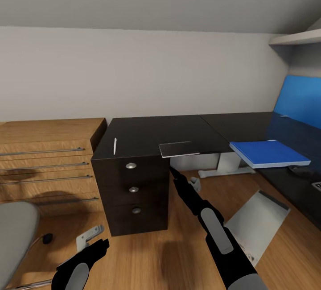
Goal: In the bedroom, organize the workspace by keeping the computer under the desk, ensuring the monitor is on the desk, placing the keyboard on the desk next to the monitor, placing the mouse on the desk next to the keyboard, moving the folder from the swivel chair onto the desk next to the mouse, stacking the notebook on top of the folder with the pen on top of the notebook, and positioning the swivel chair next to the desk.
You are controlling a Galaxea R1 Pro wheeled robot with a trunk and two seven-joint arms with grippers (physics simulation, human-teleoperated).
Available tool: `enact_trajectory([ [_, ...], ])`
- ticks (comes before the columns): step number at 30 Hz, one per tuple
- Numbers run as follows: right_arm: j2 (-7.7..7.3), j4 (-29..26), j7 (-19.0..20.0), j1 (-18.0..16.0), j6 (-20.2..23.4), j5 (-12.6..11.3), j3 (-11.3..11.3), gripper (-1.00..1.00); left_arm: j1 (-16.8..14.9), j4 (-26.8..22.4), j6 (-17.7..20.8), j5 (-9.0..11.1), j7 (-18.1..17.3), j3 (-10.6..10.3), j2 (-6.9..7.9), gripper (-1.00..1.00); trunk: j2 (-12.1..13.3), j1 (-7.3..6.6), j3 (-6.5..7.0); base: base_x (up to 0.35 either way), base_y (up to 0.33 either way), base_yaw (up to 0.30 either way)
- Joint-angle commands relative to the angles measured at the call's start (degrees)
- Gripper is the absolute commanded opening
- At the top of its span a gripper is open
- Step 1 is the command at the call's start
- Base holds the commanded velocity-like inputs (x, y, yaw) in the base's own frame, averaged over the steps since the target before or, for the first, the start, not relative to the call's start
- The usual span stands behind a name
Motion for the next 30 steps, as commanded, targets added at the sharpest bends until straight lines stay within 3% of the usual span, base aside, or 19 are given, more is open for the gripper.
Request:
enact_trajectory([
  [1, 0.01, 0.0, 0.1, 0.0, 0.2, -0.4, -0.1, 1.00, 0.0, -0.1, 0.1, 0.6, 0.6, 0.0, 0.00, 1.00, 0.4, -0.24, 0.13, 0.000, 0.000, 0.000],
  [7, 0.01, 0.0, 0.1, 0.0, 0.2, -0.4, -0.1, 1.00, 0.0, -0.1, 0.1, 0.6, 0.6, 0.0, 0.00, 1.00, 2.8, -1.55, 1.21, 0.000, 0.000, 0.000],
  [21, 0.11, 1.6, -2.3, 0.0, 0.0, -0.6, 0.1, 1.00, 0.0, 0.0, 0.1, 0.6, 0.6, 0.0, 0.00, 1.00, 2.8, -1.55, 1.21, 0.000, 0.000, 0.000],
  [25, 0.11, 1.8, -3.0, 0.0, 0.0, -2.5, 0.0, 1.00, 0.0, 0.0, 0.1, 0.6, 0.6, 0.0, 0.00, 1.00, 2.8, -1.55, 1.21, 0.000, 0.000, 0.000],
  [30, 0.10, 1.9, -4.0, 0.0, 0.0, -7.3, 0.1, 1.00, 0.0, 0.0, 0.1, 0.6, 0.6, 0.0, 0.00, 1.00, 2.8, -1.55, 1.21, 0.000, 0.000, 0.000],
])
